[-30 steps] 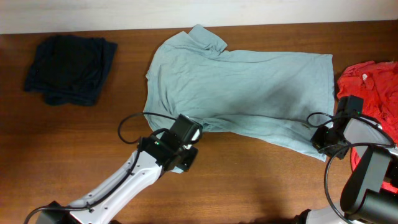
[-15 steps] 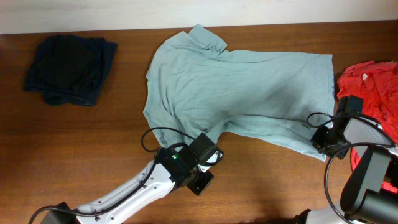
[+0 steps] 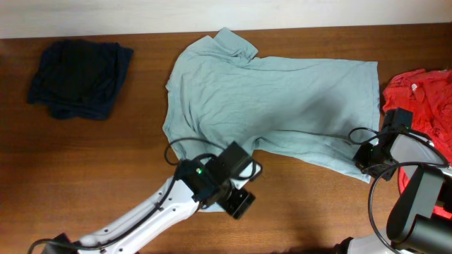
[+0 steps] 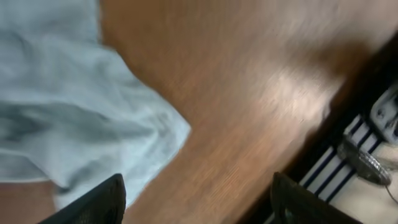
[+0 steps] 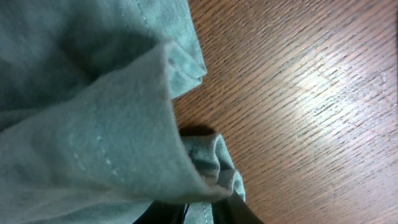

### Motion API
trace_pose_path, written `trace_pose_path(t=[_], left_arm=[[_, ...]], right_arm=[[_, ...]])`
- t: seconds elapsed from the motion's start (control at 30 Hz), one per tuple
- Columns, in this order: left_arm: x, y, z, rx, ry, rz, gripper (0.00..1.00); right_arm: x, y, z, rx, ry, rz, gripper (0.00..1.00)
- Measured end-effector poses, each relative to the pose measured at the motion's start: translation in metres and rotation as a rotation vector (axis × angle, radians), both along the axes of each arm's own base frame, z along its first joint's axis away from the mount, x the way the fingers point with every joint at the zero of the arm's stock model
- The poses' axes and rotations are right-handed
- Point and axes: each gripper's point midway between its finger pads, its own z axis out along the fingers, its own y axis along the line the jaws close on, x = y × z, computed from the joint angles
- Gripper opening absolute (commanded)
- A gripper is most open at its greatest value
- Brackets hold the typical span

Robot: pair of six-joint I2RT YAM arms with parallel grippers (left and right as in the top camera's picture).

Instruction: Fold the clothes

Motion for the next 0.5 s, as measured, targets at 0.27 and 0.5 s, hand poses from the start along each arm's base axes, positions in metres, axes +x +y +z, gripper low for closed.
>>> trace_pose_path(t=[0.27, 0.5], left_arm=[[0.11, 0.058, 0.04, 0.005, -0.219, 0.388, 0.01], [0.161, 0.135, 0.014, 0.054, -0.171, 0.666, 0.01]], right_arm=[[0.0, 0.0, 0.0, 0.0, 0.0, 0.001, 0.21], [0.0, 0.0, 0.0, 0.0, -0.001, 0.0, 0.21]])
